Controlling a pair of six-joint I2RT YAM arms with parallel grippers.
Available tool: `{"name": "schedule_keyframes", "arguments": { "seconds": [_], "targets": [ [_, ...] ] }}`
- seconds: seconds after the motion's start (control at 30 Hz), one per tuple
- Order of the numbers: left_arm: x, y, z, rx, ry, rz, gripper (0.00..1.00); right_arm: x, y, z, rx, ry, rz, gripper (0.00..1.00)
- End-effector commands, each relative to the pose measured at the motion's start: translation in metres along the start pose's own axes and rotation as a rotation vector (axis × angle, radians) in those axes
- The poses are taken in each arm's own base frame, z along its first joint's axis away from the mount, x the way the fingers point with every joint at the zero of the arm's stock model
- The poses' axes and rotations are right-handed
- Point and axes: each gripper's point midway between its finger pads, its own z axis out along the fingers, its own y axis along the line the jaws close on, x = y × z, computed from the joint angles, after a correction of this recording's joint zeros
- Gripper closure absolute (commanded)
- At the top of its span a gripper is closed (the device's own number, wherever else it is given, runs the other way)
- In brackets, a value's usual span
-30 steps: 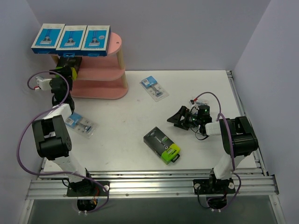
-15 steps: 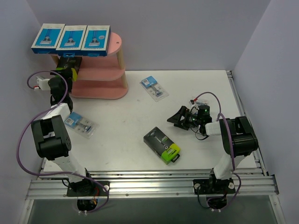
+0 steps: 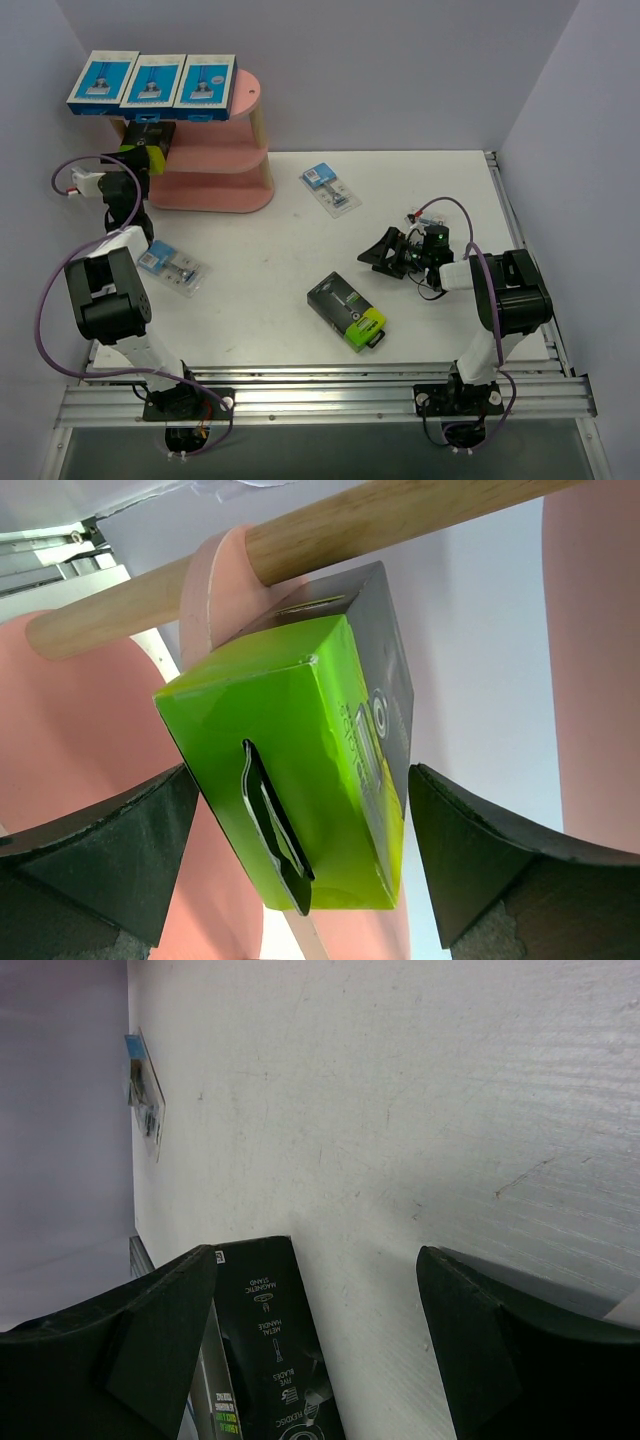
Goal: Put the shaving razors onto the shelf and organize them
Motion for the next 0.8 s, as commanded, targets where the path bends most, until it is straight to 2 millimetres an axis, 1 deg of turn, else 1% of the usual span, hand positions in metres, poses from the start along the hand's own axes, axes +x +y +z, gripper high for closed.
{"name": "schedule_keyframes", "arguments": {
  "seconds": [0.0, 0.03, 0.3, 0.5, 0.6, 0.63, 0.77],
  "targets": [
    [-0.021, -0.043, -0.012, 0.123, -0.034, -0.01, 0.06, 0.033, -0.045, -0.008, 0.183, 0.062, 0.081, 0.22],
    [-0.022, -0.047, -0.013, 0.133, -0.033, -0.012, 0.06, 0.033, -0.045, -0.008, 0.185, 0.063, 0.081, 0.22],
    [-0.031, -0.048, -0.027, 0.132, -0.019, -0.016, 0.06, 0.034, -0.045, -0.01, 0.188, 0.062, 0.075, 0.21],
    [-0.037, -0.042, -0.041, 0.091, -0.007, 0.031, 0.06, 0.032, -0.047, -0.012, 0.214, 0.058, 0.059, 0.21],
    [-0.041, -0.034, -0.041, 0.079, -0.01, 0.027, 0.06, 0.032, -0.047, -0.013, 0.215, 0.059, 0.056, 0.21],
    [-0.036, -0.033, -0.041, 0.087, 0.021, 0.022, 0.06, 0.033, -0.046, -0.013, 0.214, 0.06, 0.057, 0.21],
    [-0.038, -0.034, -0.045, 0.09, 0.024, 0.019, 0.06, 0.033, -0.047, -0.014, 0.22, 0.059, 0.054, 0.21]
  ]
}}
